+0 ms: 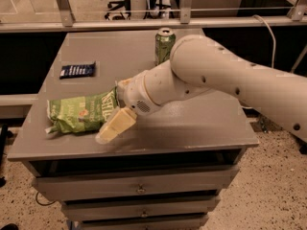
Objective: Move green jalapeno chip bag near green can
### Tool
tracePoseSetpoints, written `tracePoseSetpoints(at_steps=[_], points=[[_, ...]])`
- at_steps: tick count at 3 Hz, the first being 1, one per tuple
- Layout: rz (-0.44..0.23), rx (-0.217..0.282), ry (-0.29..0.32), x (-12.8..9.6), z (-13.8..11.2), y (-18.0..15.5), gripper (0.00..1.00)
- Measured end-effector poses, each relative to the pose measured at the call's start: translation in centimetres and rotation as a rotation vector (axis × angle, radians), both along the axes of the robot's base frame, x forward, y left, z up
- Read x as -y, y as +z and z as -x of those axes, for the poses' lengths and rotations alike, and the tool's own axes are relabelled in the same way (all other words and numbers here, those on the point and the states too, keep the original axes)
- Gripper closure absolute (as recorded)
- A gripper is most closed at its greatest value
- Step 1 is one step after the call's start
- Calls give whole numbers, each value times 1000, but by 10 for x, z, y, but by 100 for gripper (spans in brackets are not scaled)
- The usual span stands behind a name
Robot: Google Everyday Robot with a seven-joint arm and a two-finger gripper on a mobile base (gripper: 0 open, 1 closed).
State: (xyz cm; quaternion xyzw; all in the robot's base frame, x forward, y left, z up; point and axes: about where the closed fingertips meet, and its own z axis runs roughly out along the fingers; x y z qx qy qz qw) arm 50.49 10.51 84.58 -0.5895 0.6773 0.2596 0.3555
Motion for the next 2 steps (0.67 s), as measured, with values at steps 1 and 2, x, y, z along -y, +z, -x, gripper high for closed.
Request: tracePoseSetpoints(at_steps=[1, 2], points=[[-15, 6, -46, -6, -15, -12, 18], [-29, 8, -81, -6, -23, -15, 41]])
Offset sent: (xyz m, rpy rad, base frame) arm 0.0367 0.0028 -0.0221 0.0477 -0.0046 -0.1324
